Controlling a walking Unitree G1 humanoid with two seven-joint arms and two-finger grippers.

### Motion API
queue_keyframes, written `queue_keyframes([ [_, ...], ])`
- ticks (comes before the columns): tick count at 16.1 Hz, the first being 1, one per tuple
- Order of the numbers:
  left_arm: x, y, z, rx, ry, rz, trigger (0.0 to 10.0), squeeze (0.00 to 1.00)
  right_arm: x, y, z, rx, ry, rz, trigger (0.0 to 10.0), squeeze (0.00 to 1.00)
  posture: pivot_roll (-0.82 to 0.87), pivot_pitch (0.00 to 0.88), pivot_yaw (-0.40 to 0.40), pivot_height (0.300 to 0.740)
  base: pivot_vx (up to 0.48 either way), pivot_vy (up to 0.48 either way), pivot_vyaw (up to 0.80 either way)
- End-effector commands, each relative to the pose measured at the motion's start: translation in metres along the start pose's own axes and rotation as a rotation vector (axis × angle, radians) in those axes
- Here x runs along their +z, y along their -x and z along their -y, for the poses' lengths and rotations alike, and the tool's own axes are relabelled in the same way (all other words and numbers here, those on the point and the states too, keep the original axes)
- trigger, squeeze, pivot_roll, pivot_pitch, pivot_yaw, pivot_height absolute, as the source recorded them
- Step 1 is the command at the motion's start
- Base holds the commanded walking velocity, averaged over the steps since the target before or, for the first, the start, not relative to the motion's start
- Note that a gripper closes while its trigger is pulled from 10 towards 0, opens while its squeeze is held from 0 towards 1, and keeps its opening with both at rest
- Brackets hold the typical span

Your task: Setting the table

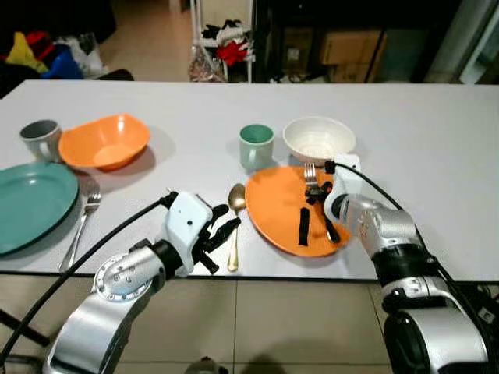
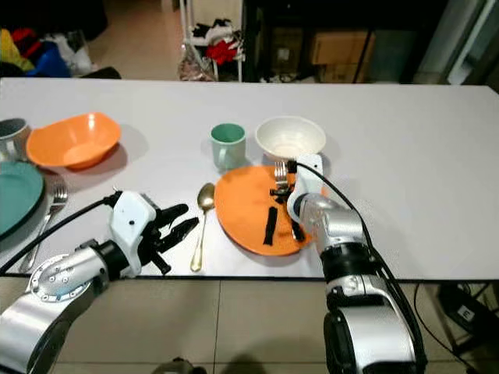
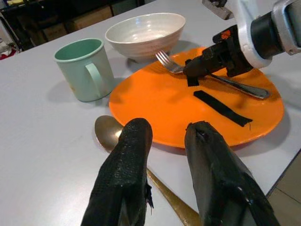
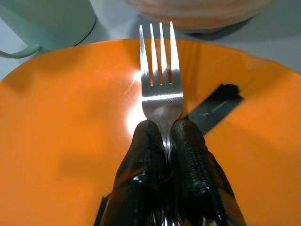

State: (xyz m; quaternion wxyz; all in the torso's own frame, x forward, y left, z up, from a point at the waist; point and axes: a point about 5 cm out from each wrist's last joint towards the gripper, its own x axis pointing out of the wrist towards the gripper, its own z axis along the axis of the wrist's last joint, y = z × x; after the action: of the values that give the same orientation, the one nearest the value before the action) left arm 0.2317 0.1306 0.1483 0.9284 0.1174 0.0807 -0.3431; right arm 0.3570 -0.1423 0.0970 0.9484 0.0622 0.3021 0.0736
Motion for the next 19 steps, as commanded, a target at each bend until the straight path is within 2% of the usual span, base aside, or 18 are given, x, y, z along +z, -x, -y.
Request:
queue_keyframes([
  [1, 0.002, 0.002, 0.001, -0.013, -0.011, -0.001, 10.0, 0.00, 0.002, -0.002, 0.002, -0.016, -0.030, 0.006, 10.0, 0.00, 0.17, 0.000, 0.038, 0.740, 0.000, 0.000, 0.00],
  [3, 0.002, 0.003, 0.001, -0.014, -0.011, -0.007, 10.0, 0.00, -0.001, -0.005, 0.001, -0.031, -0.076, -0.007, 10.0, 0.00, 0.18, 0.000, 0.041, 0.740, 0.000, 0.000, 0.00],
  [7, 0.001, 0.002, 0.003, -0.031, 0.005, -0.020, 10.0, 0.00, -0.003, -0.008, 0.002, -0.060, -0.070, -0.008, 10.0, 0.00, 0.17, 0.000, 0.049, 0.740, 0.000, 0.000, 0.00],
  [8, 0.001, 0.002, 0.004, -0.038, 0.024, -0.030, 10.0, 0.00, -0.004, -0.008, 0.003, -0.066, -0.071, -0.010, 10.0, 0.15, 0.17, 0.000, 0.050, 0.740, 0.000, 0.000, 0.00],
  [9, 0.001, 0.002, 0.004, -0.033, 0.028, -0.031, 10.0, 0.00, -0.004, -0.008, 0.003, -0.067, -0.072, -0.010, 10.0, 0.60, 0.17, 0.000, 0.051, 0.740, 0.000, 0.000, 0.00],
  [10, -0.004, -0.003, 0.000, 0.012, 0.074, -0.045, 10.0, 0.00, -0.004, -0.008, 0.002, -0.065, -0.078, -0.009, 10.0, 1.00, 0.16, 0.000, 0.057, 0.740, 0.000, 0.000, 0.00],
  [11, -0.007, -0.005, -0.001, 0.030, 0.093, -0.051, 10.0, 0.00, -0.004, -0.008, 0.001, -0.064, -0.079, -0.008, 10.0, 1.00, 0.15, 0.000, 0.058, 0.740, 0.000, 0.000, 0.00],
  [12, -0.010, -0.009, -0.002, 0.038, 0.109, -0.057, 10.0, 0.05, -0.003, -0.007, 0.000, -0.067, -0.068, -0.004, 10.0, 1.00, 0.14, 0.000, 0.061, 0.740, 0.000, 0.000, 0.00],
  [13, -0.012, -0.014, -0.003, 0.048, 0.115, -0.064, 10.0, 0.48, -0.001, -0.005, 0.000, -0.074, -0.050, 0.004, 10.0, 1.00, 0.13, 0.000, 0.061, 0.740, 0.000, 0.000, 0.00],
  [14, -0.015, -0.020, -0.005, 0.060, 0.133, -0.070, 10.0, 1.00, 0.002, -0.001, -0.002, -0.069, -0.043, 0.014, 10.0, 1.00, 0.13, 0.000, 0.063, 0.740, 0.000, 0.000, 0.00],
  [16, -0.020, -0.030, -0.006, 0.062, 0.125, -0.092, 10.0, 1.00, 0.005, 0.009, -0.006, -0.057, -0.021, 0.033, 10.0, 1.00, 0.12, 0.000, 0.064, 0.740, 0.000, 0.000, 0.00],
  [17, -0.028, -0.041, -0.006, 0.064, 0.149, -0.118, 10.0, 1.00, 0.007, 0.024, -0.010, -0.054, 0.060, 0.055, 10.0, 1.00, 0.10, 0.000, 0.070, 0.740, 0.000, 0.000, 0.00],
  [19, -0.037, -0.049, -0.007, 0.061, 0.140, -0.158, 10.0, 1.00, 0.008, 0.035, -0.015, -0.035, 0.104, 0.081, 10.0, 1.00, 0.08, 0.000, 0.082, 0.740, 0.000, 0.000, 0.00],
])
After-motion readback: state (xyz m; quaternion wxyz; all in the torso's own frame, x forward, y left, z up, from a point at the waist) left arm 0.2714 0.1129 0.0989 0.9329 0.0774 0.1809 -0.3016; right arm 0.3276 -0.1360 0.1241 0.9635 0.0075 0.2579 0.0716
